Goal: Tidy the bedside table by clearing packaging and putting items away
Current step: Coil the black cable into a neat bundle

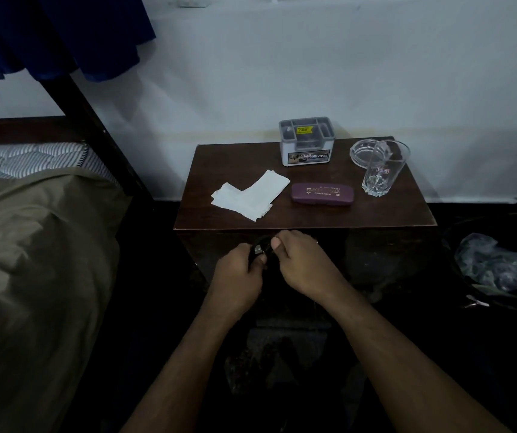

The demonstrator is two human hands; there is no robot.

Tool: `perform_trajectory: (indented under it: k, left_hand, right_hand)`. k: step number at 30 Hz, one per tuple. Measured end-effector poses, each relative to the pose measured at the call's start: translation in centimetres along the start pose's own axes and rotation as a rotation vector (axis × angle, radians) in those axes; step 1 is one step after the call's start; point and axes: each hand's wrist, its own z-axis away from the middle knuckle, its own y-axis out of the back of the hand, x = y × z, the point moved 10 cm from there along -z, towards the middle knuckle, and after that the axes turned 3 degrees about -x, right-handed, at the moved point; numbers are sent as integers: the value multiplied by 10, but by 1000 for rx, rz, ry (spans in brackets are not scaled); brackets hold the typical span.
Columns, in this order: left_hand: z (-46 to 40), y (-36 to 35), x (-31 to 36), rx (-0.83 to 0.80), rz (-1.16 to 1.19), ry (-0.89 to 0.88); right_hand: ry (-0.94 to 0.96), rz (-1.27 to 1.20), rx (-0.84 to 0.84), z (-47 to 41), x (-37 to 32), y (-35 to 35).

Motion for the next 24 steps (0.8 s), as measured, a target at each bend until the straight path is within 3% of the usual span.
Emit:
perform_trajectory:
  k: [5, 11, 16, 20, 22, 24]
  left_hand:
    - [8, 9, 8, 146, 13, 60]
    - [3, 26, 4, 232, -18, 86]
    - [-9, 20, -11, 91, 299, 106]
    - [-21, -1, -14, -60, 538, 132]
    - [-28, -8, -9, -110, 613, 122]
    - [-41, -9, -7, -117, 662, 143]
  right_hand:
    - [42, 216, 205, 4, -22, 6]
    - [-19, 265, 244, 0, -30, 3]
    - [-27, -78, 214, -8, -14, 4]
    - [-92, -809, 89, -21, 4, 2]
    - [-99, -883, 89, -32, 6, 5]
    - [-90, -796, 140, -46, 8, 10]
